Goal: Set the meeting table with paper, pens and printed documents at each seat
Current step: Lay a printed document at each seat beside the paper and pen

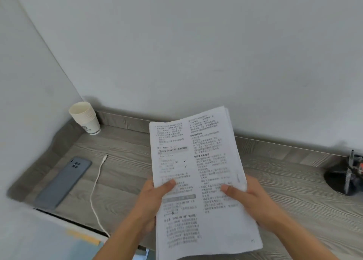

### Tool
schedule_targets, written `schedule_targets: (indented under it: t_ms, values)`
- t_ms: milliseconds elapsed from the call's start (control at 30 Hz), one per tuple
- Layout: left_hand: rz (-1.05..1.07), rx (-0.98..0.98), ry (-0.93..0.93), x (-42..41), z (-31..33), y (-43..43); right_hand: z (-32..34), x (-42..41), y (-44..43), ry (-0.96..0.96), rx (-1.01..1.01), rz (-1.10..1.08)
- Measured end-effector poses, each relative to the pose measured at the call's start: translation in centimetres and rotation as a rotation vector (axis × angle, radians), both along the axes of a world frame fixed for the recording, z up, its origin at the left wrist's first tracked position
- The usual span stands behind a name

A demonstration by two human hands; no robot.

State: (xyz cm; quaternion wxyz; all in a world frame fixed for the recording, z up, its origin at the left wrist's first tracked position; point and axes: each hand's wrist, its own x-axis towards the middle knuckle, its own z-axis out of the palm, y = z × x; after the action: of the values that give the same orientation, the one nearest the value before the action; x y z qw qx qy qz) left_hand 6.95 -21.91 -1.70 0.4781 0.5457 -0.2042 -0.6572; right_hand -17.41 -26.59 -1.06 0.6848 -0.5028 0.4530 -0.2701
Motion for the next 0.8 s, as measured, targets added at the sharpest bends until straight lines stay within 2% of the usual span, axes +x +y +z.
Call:
schedule_targets:
  t_ms: [100,233,367,600,800]
  values:
    - [0.172,0.010,0.017,-0.5,-0.3,3.2,-0.6,0.5,0.6,-0.047,0.077,0.081]
    - [0.404,0.033,-0.166,-2.8,-0.1,8.0,-2.5,1.2,1.2,-0.056,0.170,0.189]
    - [0.605,0.104,-0.286,-6.5,-0.1,14.0,-4.1,1.6,3.0,-0.018,0.199,0.402]
    - [1.009,0.219,-0.060,-12.5,0.9,27.1,-4.5,2.3,9.7,-0.015,0.262,0.809]
    - [1.389,0.221,-0.063,-18.6,1.8,37.5,-2.9,4.9,18.4,-0.023,0.164,1.115]
